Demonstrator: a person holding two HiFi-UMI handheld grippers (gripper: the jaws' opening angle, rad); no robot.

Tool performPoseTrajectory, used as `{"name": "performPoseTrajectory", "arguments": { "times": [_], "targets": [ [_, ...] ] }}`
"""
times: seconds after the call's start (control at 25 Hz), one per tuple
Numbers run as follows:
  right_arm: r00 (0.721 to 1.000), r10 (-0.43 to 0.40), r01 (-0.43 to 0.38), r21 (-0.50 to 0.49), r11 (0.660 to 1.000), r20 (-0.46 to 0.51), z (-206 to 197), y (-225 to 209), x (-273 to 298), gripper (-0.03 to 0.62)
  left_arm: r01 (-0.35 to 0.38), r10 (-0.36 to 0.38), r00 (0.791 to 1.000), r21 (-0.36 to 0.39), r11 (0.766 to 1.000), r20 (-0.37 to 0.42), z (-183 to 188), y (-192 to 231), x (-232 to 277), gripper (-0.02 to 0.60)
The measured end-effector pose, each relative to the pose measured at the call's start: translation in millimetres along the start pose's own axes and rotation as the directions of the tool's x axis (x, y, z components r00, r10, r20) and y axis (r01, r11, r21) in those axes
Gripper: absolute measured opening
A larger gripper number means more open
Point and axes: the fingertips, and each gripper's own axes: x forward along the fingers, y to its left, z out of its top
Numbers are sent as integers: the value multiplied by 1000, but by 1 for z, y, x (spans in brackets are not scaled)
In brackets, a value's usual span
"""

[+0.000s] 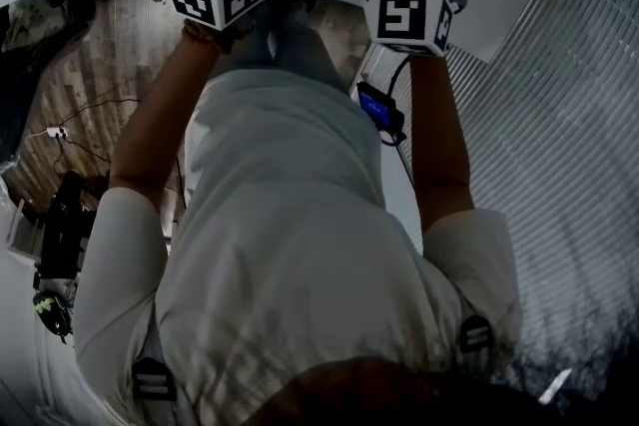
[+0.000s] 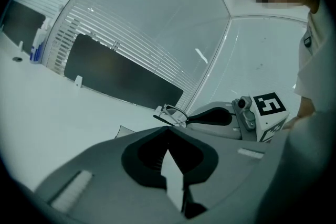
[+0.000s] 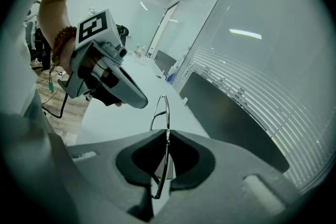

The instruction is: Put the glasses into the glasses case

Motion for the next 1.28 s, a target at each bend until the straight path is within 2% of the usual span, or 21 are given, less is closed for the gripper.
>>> {"name": "performPoseTrajectory", "arguments": {
  "times": [0.24, 0.84, 1.12, 1.28],
  "targets": [
    [1000, -10, 10, -3, 1000, -13, -17, -5, 11, 19, -1, 1, 1000, 8, 1000, -10, -8, 5, 14, 0],
    [997, 18, -14, 47, 999, -71, -58, 2, 95, 20, -19, 19, 998, -13, 1000, -54, -33, 67, 62, 0],
    [994, 17, -15, 21, 1000, -106, -87, 12, 121, 20, -32, 30, 996, -22, 999, -79, -57, 83, 80, -2],
    [991, 17, -19, -15, 1000, -129, -88, 12, 128, 20, -34, 31, 996, -31, 999, -83, -53, 90, 82, 0]
  ]
}}
